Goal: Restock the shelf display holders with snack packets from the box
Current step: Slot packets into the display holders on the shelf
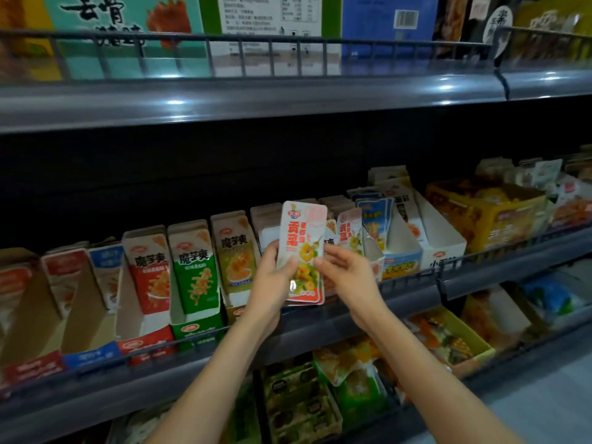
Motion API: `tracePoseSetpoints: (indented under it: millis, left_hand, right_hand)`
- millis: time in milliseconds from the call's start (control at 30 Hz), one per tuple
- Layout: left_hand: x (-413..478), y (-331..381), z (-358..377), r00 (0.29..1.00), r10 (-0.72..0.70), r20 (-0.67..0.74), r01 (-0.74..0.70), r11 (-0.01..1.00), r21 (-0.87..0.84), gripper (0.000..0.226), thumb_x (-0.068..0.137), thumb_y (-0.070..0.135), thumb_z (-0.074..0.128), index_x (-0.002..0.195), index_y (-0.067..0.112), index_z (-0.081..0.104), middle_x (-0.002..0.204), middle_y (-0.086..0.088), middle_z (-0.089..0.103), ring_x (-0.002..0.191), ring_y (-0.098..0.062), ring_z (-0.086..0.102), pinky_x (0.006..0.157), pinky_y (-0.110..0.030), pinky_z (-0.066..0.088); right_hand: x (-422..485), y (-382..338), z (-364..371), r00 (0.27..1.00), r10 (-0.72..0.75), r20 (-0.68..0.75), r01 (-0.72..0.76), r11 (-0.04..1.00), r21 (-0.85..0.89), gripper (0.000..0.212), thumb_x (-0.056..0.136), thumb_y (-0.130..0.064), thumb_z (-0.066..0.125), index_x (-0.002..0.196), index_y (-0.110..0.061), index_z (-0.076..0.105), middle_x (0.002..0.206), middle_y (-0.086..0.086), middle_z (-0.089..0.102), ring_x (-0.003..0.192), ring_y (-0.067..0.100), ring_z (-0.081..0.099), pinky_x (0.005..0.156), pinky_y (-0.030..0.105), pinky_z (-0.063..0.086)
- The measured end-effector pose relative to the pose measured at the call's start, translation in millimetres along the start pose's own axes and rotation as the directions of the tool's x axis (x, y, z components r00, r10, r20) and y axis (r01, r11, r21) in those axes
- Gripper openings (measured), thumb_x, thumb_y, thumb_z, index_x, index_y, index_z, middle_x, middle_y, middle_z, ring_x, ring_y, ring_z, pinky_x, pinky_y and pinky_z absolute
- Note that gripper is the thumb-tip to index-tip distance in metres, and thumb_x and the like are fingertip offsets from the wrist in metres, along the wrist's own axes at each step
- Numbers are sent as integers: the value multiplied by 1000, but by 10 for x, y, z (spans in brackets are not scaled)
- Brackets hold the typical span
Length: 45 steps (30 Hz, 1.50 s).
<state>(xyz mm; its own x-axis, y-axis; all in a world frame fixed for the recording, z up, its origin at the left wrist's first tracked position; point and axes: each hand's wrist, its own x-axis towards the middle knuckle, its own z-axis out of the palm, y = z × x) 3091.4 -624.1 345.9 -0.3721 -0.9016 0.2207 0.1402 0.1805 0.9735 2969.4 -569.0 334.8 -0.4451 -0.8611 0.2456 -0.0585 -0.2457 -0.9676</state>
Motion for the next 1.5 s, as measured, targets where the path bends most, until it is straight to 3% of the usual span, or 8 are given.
tracePoseSetpoints:
  millis: [133, 367, 533, 867, 1033, 1133, 1233, 1500]
  left_hand:
    - [186, 15, 389, 988, 93, 125, -117, 973, 201, 30, 92, 9, 58, 119, 20, 52, 108, 7, 60, 97, -9, 60, 77, -17, 52]
    - [773, 242, 784, 972, 209, 110, -232, 929, 287, 31, 91, 16, 62, 120, 9, 58, 89, 8, 61, 83, -6, 60, 81, -32, 53]
    - [1079, 250, 919, 955, 242, 169, -294, 841, 455, 30, 92, 23, 60, 118, 8, 60, 113, -7, 65, 101, -19, 62, 87, -35, 52]
    - [1341, 276, 821, 956, 222, 190, -291, 653, 699, 25, 80, 13, 73, 104, 10, 67, 91, 2, 60, 79, -9, 54, 54, -12, 37]
    - [1327, 205, 869, 935, 163, 315, -355, 458, 815, 26, 80, 14, 71, 105, 13, 65, 101, -1, 63, 87, -13, 57, 64, -21, 41]
    - [1338, 164, 876, 933, 152, 326, -360, 371, 856, 24, 79, 18, 71, 103, 16, 66, 106, -2, 64, 93, -18, 60, 67, -24, 41]
    - [1352, 158, 840, 931, 187, 314, -363, 364, 858, 18, 79, 20, 72, 97, 20, 68, 101, 3, 66, 92, -15, 61, 69, -22, 43]
    - [1374, 92, 767, 922, 223, 316, -381, 388, 839, 11, 83, 30, 70, 93, 24, 68, 94, 7, 67, 87, -11, 61, 67, -23, 44]
  right_hand:
    - [218, -43, -404, 982, -14, -186, 18, 1000, 20, 18, 87, -1, 63, 102, -9, 68, 85, 0, 73, 79, 15, 71, 67, 27, 57]
    - [765, -174, -1018, 982, -43, -184, 20, 992, -125, 17, 85, 0, 65, 100, -6, 64, 82, -2, 69, 65, 0, 67, 54, 13, 49]
    - [1048, -24, -1209, 991, -13, -133, -16, 977, -212, 15, 84, -2, 67, 95, -12, 65, 80, -6, 71, 70, 2, 68, 61, 14, 51]
    - [1134, 182, -1073, 991, -64, -121, 23, 951, -308, 15, 86, -1, 65, 95, -12, 66, 83, 1, 69, 83, 11, 66, 78, 22, 53]
    - [1169, 333, -1117, 989, -80, -121, -17, 763, -646, 17, 81, -20, 73, 98, -18, 67, 91, -3, 66, 88, 18, 63, 78, 38, 53]
    - [1118, 420, -1125, 960, -250, -127, 46, 587, -808, 31, 78, -28, 75, 107, -17, 69, 101, 2, 65, 98, 22, 57, 81, 38, 47]
    - [1102, 446, -1088, 916, -367, -160, 64, 530, -846, 43, 75, -29, 77, 115, -19, 64, 112, 4, 61, 110, 25, 51, 93, 39, 38]
    - [1174, 460, -1053, 944, -235, -231, -94, 482, -871, 39, 79, -45, 71, 112, -28, 61, 120, 0, 58, 112, 20, 51, 94, 36, 35]
